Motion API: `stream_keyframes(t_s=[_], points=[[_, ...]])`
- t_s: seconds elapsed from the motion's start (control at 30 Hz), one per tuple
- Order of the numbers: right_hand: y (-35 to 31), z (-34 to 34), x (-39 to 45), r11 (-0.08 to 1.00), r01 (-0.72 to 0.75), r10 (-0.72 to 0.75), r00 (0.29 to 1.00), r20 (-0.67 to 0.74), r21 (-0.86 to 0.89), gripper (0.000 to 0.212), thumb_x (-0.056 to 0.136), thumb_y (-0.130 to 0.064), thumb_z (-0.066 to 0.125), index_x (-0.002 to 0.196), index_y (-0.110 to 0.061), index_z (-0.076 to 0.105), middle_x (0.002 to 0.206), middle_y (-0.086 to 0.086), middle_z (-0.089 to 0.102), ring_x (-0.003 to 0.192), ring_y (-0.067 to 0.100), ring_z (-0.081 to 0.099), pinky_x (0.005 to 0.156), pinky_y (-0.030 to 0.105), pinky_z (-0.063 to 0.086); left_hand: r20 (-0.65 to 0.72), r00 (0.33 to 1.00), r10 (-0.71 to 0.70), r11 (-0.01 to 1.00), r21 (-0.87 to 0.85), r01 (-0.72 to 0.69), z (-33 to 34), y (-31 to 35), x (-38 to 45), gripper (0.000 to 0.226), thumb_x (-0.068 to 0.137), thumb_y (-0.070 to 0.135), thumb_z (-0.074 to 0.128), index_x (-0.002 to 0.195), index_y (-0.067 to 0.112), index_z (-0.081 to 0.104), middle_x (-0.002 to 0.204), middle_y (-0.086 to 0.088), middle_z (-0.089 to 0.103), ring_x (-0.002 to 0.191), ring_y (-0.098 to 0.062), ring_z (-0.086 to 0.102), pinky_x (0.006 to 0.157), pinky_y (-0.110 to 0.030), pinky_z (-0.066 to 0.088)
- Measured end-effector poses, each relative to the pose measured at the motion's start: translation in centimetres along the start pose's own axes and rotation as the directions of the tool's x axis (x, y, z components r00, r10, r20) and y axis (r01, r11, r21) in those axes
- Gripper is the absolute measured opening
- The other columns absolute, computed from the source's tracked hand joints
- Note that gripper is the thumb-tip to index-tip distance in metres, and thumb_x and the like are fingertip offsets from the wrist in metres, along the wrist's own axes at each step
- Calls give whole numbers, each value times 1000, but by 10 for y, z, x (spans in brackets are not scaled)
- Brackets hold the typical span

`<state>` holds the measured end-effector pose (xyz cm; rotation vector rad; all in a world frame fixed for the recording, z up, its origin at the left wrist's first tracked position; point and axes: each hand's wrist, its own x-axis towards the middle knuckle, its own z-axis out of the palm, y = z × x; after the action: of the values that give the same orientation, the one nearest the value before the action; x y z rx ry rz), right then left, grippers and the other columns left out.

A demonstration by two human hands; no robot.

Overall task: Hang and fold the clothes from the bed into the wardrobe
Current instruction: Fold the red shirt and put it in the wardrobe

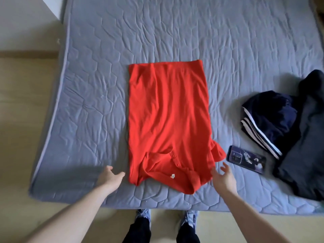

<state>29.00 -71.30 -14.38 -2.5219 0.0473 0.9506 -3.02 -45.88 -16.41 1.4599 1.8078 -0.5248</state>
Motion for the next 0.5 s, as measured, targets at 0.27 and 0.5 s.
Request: stream_keyframes(t_s=[0.27, 0.5], points=[[-14, 38, 70, 948, -187, 203, 978, -38, 256, 28, 90, -27, 68, 111, -8, 66, 91, 18, 70, 80, 35, 68, 88, 53, 57, 161, 986, 38, 912, -409, 32, 53, 3, 27, 33, 85, 30, 77, 116, 21, 70, 105, -4, 78, 82, -13, 70, 60, -24, 52], [17, 3, 35, 954, -176, 266, 871, -414, 244, 24, 96, -30, 58, 103, -11, 71, 100, 18, 73, 102, 41, 66, 96, 47, 50, -240, 963, -119, 794, -605, -53, 37, 31, 11, 12, 90, 22, 71, 97, 12, 76, 87, -7, 76, 99, -33, 70, 77, -34, 50]])
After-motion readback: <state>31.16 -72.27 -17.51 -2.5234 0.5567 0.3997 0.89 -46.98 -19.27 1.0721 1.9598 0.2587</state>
